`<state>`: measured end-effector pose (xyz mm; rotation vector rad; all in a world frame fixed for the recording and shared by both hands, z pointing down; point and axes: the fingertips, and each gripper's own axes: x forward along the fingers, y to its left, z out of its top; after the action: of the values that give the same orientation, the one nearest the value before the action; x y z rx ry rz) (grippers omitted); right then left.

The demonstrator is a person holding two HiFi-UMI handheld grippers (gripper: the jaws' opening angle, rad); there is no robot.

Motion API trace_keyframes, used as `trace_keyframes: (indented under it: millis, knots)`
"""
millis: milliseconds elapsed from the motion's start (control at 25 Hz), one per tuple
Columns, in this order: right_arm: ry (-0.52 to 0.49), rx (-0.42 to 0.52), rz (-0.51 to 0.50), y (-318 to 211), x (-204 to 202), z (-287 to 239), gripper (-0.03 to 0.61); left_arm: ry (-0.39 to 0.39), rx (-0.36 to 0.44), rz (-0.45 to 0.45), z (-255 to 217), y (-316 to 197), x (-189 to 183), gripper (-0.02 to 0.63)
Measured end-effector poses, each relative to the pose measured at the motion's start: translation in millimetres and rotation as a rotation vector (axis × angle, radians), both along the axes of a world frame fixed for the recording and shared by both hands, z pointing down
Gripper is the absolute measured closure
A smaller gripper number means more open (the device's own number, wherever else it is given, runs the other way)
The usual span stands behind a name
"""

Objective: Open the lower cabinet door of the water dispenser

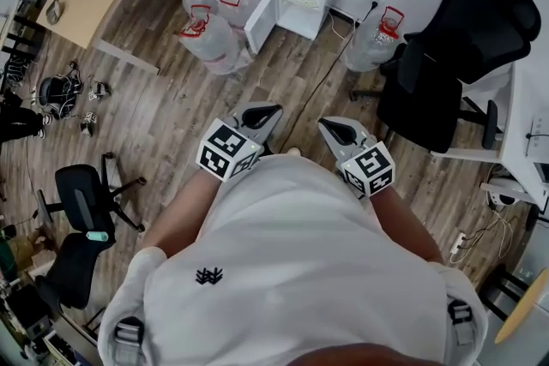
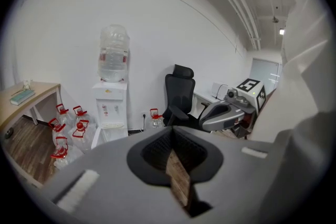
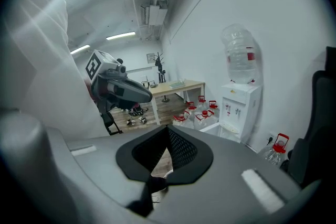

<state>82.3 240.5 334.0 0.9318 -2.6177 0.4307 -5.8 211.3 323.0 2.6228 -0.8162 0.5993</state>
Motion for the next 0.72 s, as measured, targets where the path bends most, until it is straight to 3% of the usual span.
trace_keyframes:
  millis: [160,720]
  knots:
    - [0.003,0.000,0.013,-0.1,5.4,3.5,0.578,0.014,-0.020,-0.038,3.9,-4.3,-7.3,0.558]
    - [0.004,-0.002,0.039,1.2,11.9,5.0,0.577,-0.010,-0.027,-0.004,11.2,2.5,1.2,0.558]
